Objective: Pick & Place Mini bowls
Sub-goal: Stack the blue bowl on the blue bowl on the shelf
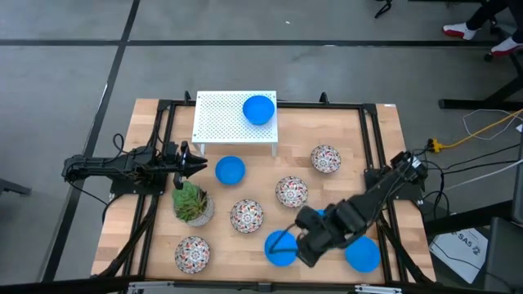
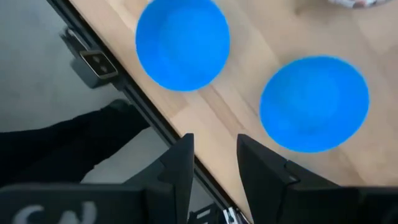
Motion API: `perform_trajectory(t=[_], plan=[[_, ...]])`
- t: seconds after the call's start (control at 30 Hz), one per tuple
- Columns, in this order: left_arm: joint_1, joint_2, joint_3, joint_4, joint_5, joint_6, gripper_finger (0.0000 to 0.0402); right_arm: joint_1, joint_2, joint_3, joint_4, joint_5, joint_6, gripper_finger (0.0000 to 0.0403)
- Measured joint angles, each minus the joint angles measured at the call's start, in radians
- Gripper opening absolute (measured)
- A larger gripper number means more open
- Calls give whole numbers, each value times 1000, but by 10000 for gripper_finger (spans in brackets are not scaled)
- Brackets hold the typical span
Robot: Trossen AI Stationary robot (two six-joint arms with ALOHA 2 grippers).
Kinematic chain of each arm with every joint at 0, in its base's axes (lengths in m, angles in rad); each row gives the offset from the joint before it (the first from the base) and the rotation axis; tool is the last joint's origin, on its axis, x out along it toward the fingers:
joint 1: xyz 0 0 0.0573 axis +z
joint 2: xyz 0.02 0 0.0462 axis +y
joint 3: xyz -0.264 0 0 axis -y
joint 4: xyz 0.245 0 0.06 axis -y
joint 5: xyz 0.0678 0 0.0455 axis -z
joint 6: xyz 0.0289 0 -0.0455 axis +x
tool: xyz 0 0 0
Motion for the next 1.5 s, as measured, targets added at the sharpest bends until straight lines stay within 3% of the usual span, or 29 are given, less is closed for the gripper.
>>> perform_trajectory(t=[0.53, 0.73, 1.5], plan=[[0, 0, 0, 0, 0, 0, 100, 79, 114, -1, -165, 3, 27, 123], [0, 0, 0, 0, 0, 0, 100, 79, 116, -85, -155, 27, 23, 123], [0, 0, 0, 0, 0, 0, 100, 79, 116, -455, 336, -8, -46, 123]])
